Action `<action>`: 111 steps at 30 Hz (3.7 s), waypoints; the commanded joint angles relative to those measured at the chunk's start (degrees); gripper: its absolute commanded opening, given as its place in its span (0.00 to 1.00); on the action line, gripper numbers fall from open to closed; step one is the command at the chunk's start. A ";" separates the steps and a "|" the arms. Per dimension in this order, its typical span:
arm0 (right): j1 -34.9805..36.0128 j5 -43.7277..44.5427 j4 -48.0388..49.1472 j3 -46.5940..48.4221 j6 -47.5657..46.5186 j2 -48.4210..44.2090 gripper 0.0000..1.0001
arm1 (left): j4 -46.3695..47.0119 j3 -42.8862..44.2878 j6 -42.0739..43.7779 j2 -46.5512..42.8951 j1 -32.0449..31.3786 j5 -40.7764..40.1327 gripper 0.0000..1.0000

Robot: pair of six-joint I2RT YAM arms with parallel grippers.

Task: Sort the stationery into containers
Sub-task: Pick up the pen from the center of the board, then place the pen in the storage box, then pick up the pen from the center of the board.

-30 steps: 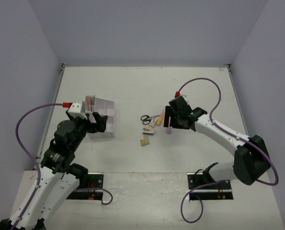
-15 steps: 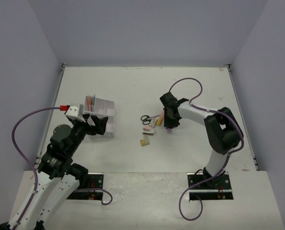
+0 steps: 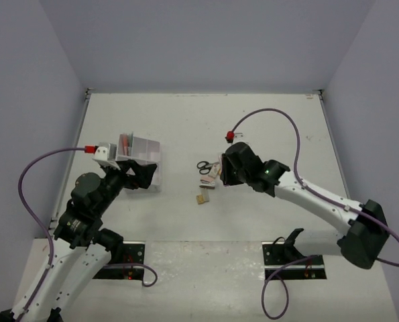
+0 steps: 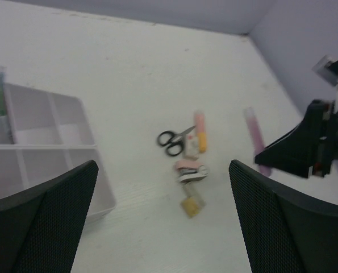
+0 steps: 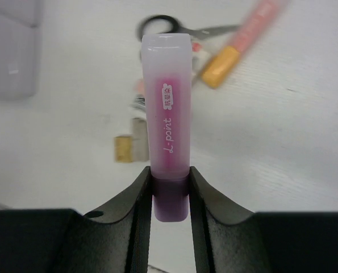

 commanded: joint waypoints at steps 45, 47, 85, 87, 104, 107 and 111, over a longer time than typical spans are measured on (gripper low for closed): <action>22.56 12.68 11.98 -7.52 4.29 -22.86 0.99 | 13.45 17.62 2.25 29.30 -16.65 -39.43 0.00; 22.49 13.16 12.14 -9.18 4.86 -24.25 0.99 | 18.42 16.10 8.03 30.03 -16.14 -46.83 0.00; 22.47 12.86 9.91 -18.78 6.67 -38.18 0.99 | 45.43 1.20 -1.54 49.80 -1.79 -44.57 0.91; 21.65 13.19 9.79 -17.40 7.49 -33.25 0.99 | 34.28 5.39 -6.65 45.79 -1.95 -43.53 0.99; -4.15 5.96 1.37 6.99 16.94 7.79 0.87 | -4.87 13.04 4.79 14.61 -2.46 -7.46 1.00; -6.51 6.60 -0.16 11.96 17.46 15.09 0.78 | -4.45 6.28 5.12 6.65 -2.40 -10.63 1.00; -9.27 6.99 -3.05 17.08 17.93 21.82 0.63 | -3.05 1.55 4.51 0.26 -2.67 -11.62 1.00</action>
